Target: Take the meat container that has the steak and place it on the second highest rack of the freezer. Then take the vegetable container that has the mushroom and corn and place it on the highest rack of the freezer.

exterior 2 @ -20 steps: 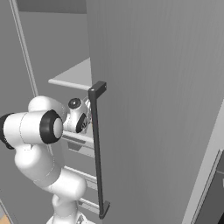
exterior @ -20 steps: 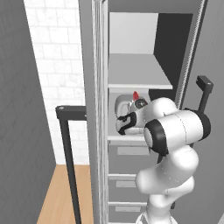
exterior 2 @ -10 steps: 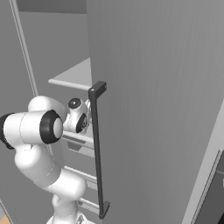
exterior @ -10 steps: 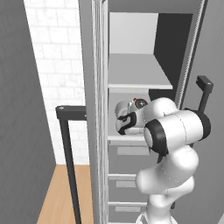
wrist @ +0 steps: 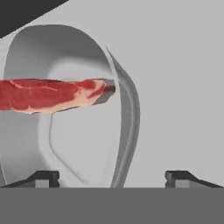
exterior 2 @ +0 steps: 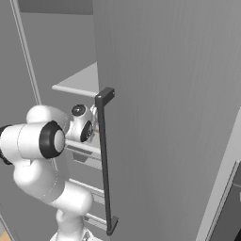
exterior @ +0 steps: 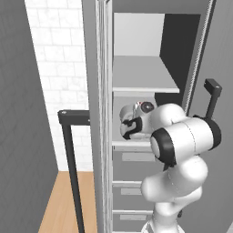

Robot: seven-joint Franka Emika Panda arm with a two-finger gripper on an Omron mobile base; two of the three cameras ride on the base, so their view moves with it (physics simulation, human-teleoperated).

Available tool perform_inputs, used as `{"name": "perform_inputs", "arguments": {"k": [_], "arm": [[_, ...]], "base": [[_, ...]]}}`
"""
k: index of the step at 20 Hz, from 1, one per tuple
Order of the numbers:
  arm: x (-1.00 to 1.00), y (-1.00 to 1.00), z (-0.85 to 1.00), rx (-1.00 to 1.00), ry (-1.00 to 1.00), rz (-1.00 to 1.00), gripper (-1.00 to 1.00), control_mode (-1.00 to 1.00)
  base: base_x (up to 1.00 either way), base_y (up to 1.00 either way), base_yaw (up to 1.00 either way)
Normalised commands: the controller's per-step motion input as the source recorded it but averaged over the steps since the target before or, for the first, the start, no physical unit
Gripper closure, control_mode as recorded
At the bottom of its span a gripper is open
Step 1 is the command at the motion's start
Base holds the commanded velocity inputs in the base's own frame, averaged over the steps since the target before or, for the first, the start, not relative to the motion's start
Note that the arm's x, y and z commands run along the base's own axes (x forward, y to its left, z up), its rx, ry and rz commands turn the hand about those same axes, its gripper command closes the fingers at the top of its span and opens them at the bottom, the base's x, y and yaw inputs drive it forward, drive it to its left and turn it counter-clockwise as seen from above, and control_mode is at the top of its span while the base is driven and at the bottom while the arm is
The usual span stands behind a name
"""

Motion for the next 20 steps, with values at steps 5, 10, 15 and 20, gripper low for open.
{"name": "perform_inputs", "arguments": {"k": [5,10,15,20], "arm": [[-0.56,0.01,0.17,0.0,-0.27,0.0,-1.0,-1.0],[-0.11,0.03,0.86,0.0,-0.03,0.0,-1.0,-1.0],[-0.11,0.0,0.81,0.0,0.04,0.0,-1.0,-1.0],[-0.44,0.0,0.35,0.0,0.13,0.0,-1.0,-1.0]], "base": [[0.0,0.0,0.0],[0.0,0.0,0.0],[0.0,0.0,0.0],[0.0,0.0,0.0]]}}
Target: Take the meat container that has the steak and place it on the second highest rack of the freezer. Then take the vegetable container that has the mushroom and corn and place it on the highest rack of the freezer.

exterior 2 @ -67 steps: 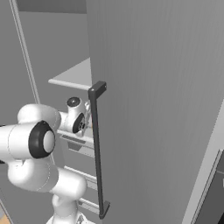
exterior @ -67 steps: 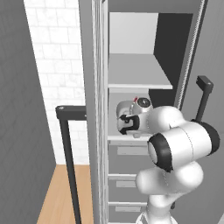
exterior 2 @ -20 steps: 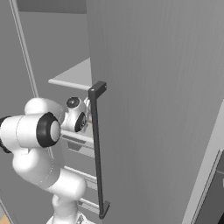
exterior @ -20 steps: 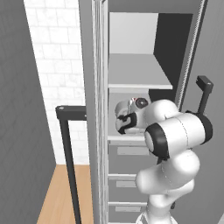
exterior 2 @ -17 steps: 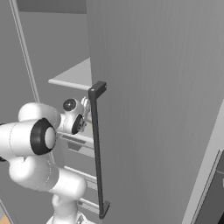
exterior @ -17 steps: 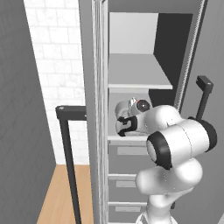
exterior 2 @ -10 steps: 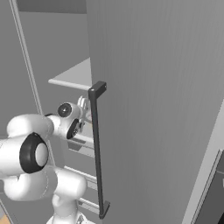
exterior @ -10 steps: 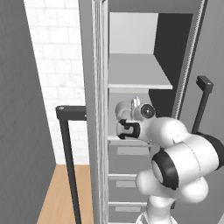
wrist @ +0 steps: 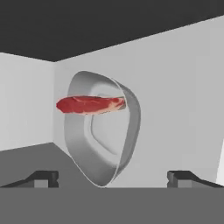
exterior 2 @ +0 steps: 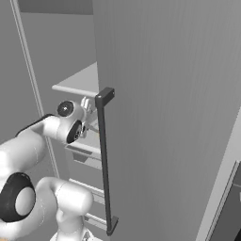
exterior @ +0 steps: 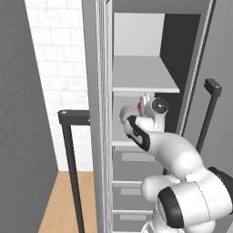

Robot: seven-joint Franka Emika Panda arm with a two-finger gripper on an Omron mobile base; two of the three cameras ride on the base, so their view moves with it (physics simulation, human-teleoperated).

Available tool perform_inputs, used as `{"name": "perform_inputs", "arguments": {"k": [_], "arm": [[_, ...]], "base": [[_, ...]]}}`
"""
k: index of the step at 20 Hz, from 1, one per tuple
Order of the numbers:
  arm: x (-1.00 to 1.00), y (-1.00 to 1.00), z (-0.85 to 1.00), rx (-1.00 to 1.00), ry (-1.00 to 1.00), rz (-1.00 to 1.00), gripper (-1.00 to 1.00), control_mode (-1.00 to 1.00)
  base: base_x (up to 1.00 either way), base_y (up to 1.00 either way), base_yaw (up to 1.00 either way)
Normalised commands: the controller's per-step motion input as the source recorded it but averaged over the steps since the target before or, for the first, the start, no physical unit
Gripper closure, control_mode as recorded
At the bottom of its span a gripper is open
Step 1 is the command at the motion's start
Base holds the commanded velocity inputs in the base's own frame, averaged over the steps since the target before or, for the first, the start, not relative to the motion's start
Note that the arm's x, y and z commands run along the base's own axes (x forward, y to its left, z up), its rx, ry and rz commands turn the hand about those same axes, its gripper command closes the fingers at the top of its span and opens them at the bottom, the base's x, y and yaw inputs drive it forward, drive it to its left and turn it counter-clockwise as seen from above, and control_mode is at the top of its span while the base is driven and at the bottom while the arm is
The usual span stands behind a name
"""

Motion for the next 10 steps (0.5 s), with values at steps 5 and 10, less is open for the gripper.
{"name": "perform_inputs", "arguments": {"k": [5,10], "arm": [[-0.57,0.06,0.48,0.0,0.14,0.0,-1.0,-1.0],[-0.33,0.1,0.54,0.0,0.19,0.0,-1.0,-1.0]], "base": [[0.0,0.0,0.0],[0.0,0.0,0.0]]}}
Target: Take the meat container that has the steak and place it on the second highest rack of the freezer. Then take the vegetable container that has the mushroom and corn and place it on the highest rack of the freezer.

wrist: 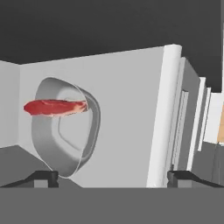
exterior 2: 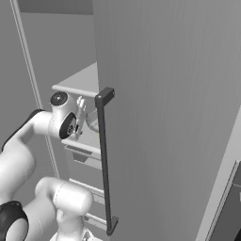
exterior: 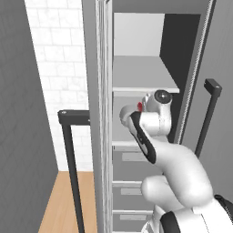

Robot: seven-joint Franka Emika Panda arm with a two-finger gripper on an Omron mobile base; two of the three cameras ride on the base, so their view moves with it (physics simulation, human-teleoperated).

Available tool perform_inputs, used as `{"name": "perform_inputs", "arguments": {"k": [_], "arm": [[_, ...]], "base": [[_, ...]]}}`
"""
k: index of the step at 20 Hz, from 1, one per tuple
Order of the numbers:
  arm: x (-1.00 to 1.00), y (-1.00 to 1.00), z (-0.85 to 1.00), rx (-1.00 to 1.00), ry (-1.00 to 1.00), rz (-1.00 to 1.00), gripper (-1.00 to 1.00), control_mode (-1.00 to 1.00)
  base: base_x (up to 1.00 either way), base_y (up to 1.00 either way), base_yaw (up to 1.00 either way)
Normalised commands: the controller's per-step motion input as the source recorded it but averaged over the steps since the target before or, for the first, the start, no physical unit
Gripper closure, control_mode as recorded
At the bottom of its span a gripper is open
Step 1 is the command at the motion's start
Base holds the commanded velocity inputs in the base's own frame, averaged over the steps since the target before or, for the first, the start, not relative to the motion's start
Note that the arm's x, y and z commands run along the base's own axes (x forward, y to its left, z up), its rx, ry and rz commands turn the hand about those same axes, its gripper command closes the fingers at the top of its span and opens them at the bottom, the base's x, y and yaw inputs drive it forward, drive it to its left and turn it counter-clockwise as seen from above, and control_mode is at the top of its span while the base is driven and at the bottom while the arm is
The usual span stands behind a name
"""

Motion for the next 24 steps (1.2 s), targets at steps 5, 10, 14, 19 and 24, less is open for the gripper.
{"name": "perform_inputs", "arguments": {"k": [5,10,14,19,24], "arm": [[-0.46,0.0,0.32,0.0,0.18,0.0,-1.0,-1.0],[-0.67,0.0,0.26,0.0,0.13,0.0,-1.0,-1.0],[-0.81,0.0,0.15,0.0,0.01,0.0,-1.0,-1.0],[-0.66,0.01,0.35,0.0,0.0,0.0,-1.0,-1.0],[-0.18,0.0,0.61,0.0,0.0,0.0,-1.0,-1.0]], "base": [[0.0,0.0,0.0],[0.0,0.0,0.0],[0.0,0.0,0.0],[0.0,0.0,0.0],[0.0,0.0,0.0]]}}
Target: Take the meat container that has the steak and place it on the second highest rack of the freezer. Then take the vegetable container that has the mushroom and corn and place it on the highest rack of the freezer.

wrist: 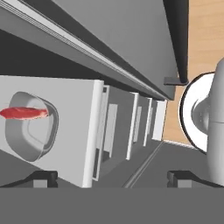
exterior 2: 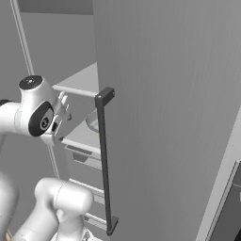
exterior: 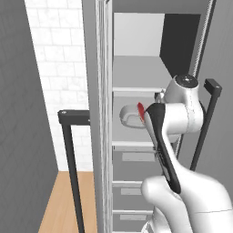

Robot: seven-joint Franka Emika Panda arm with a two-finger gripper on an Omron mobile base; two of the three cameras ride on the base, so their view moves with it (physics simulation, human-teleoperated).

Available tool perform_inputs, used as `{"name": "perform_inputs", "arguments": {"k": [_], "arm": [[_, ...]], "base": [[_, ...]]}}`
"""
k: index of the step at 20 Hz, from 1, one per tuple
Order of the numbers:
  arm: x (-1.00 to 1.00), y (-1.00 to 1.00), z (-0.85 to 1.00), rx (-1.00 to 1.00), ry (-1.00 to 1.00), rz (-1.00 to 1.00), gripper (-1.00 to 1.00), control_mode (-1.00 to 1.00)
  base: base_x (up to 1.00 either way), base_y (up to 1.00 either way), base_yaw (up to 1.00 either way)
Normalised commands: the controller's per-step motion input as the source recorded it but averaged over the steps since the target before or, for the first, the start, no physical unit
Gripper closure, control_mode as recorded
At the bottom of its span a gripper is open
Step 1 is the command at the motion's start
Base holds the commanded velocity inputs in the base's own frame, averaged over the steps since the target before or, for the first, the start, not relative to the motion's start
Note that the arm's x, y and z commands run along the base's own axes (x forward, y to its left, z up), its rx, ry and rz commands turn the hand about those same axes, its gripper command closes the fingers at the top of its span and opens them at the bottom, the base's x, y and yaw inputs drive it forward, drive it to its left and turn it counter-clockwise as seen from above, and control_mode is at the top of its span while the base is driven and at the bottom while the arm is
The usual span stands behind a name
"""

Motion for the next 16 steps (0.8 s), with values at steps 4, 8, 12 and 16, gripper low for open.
{"name": "perform_inputs", "arguments": {"k": [4,8,12,16], "arm": [[-0.24,0.02,0.58,0.0,0.0,0.0,-1.0,-1.0],[-0.35,0.0,0.35,0.0,0.0,0.0,-1.0,-1.0],[-0.45,0.0,0.17,0.0,0.0,0.01,-1.0,-1.0],[-0.44,0.0,0.07,0.0,0.0,0.03,-1.0,-1.0]], "base": [[0.0,0.0,0.0],[0.0,0.0,0.0],[0.0,0.0,0.0],[0.0,0.0,0.0]]}}
